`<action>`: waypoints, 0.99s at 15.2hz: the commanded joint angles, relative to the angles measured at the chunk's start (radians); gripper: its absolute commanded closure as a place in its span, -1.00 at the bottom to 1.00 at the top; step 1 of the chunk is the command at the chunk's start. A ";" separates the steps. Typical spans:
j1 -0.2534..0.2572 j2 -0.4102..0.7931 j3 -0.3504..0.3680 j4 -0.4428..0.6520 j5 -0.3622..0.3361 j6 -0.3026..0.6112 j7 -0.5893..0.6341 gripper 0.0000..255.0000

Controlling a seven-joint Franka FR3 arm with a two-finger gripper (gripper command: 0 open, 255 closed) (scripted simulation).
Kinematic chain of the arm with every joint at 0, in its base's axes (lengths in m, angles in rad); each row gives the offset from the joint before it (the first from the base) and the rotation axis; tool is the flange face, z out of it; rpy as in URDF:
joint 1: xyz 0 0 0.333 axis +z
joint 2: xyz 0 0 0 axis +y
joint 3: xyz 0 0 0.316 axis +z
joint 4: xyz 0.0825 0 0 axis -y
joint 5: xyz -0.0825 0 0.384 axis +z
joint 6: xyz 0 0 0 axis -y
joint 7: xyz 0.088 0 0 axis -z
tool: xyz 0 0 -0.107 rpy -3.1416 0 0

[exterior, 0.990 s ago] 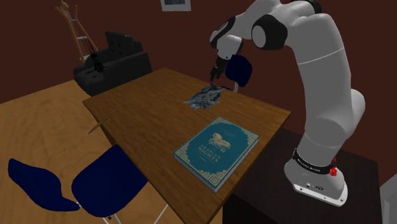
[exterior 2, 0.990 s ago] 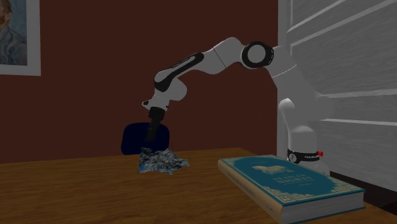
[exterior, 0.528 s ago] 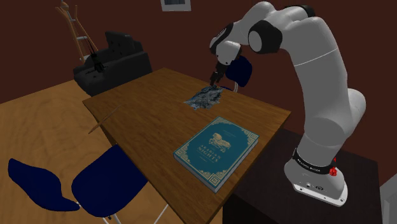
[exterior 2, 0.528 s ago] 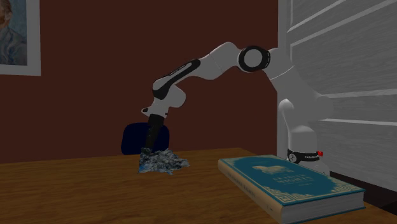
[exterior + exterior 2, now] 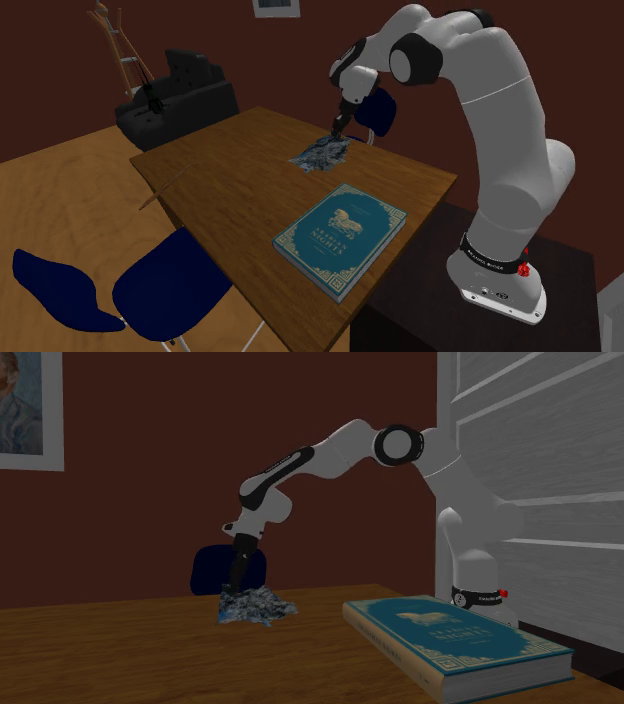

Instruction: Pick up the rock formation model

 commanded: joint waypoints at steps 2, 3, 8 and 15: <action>0.000 0.000 0.000 0.000 0.000 0.000 0.000 1.00; 0.000 0.000 0.000 0.000 0.000 0.000 0.000 1.00; 0.006 -0.028 -0.012 0.007 -0.022 -0.029 0.023 1.00; 0.016 -0.075 -0.033 0.025 -0.060 -0.084 0.066 1.00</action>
